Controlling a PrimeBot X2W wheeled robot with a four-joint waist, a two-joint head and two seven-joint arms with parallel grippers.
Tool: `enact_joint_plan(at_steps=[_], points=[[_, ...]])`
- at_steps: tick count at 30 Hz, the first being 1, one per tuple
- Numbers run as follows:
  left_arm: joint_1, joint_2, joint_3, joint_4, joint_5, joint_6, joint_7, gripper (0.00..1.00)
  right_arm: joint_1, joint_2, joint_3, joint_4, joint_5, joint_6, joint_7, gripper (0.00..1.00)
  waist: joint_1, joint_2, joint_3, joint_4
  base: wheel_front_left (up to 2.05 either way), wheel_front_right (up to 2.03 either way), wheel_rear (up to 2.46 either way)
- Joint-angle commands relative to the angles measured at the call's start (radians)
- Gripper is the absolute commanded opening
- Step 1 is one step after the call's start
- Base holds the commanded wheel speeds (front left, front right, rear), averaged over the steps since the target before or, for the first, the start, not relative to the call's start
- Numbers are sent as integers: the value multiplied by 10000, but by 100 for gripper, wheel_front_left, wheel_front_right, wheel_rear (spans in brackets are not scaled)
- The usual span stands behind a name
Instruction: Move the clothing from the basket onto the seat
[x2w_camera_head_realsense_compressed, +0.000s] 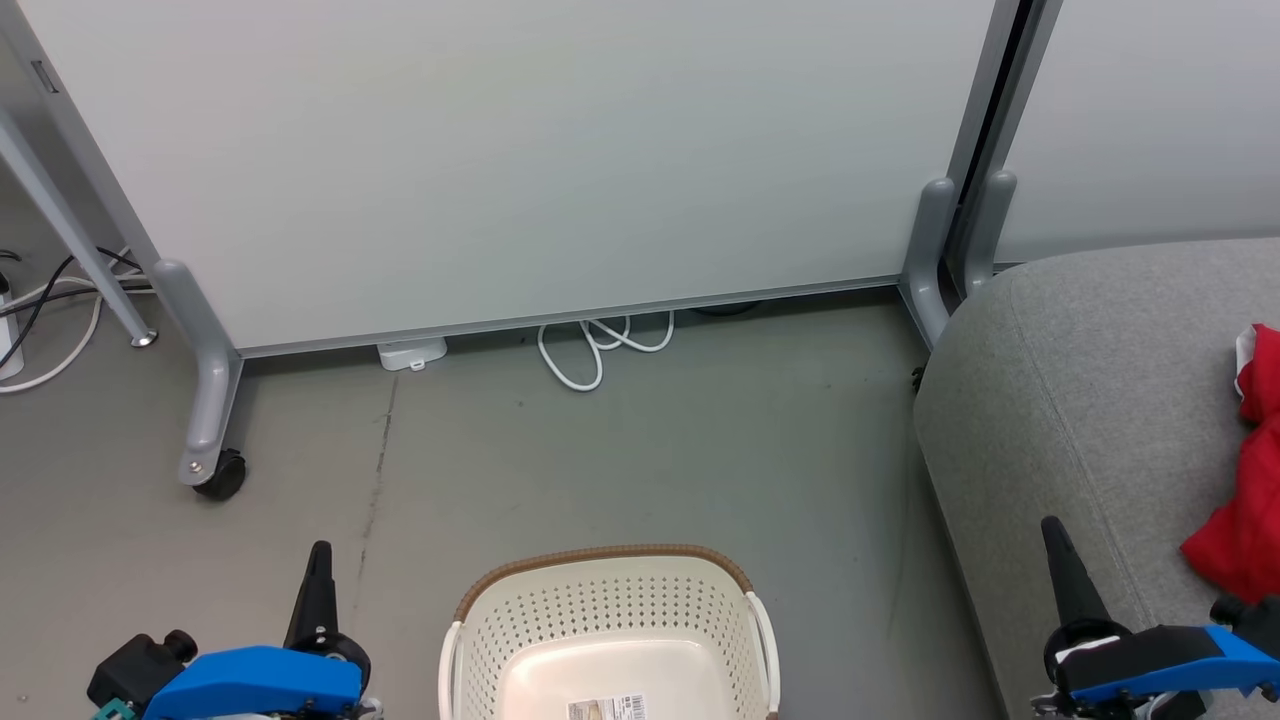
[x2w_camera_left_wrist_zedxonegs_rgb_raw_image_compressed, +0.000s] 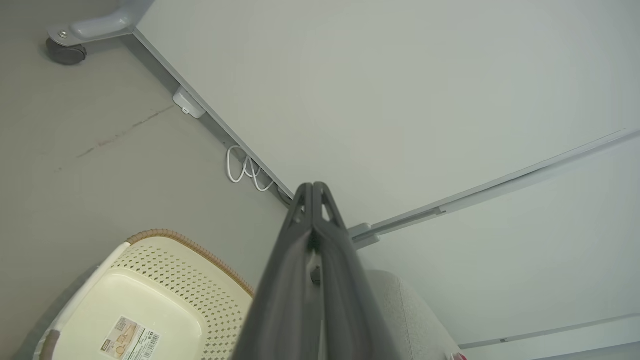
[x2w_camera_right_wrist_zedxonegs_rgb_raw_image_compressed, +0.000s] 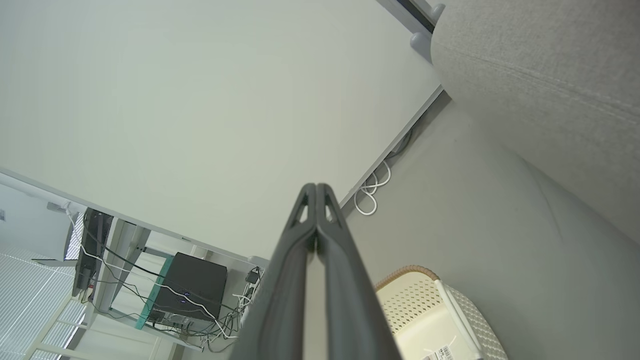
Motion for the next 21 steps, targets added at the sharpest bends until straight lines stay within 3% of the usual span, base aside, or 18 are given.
enact_joint_plan(at_steps=[1,21], points=[[-249,8,84,-165,-238,-15,67,0,-262,-78,-20,-147,304,3,62,0,0,-1,3,-4,0,0,0],[-428,-5,406,-513,-2130,-20,598,0,-469,-96,-62,-183,2399,3,402,0,0,-1,58,-69,0,0,0]])
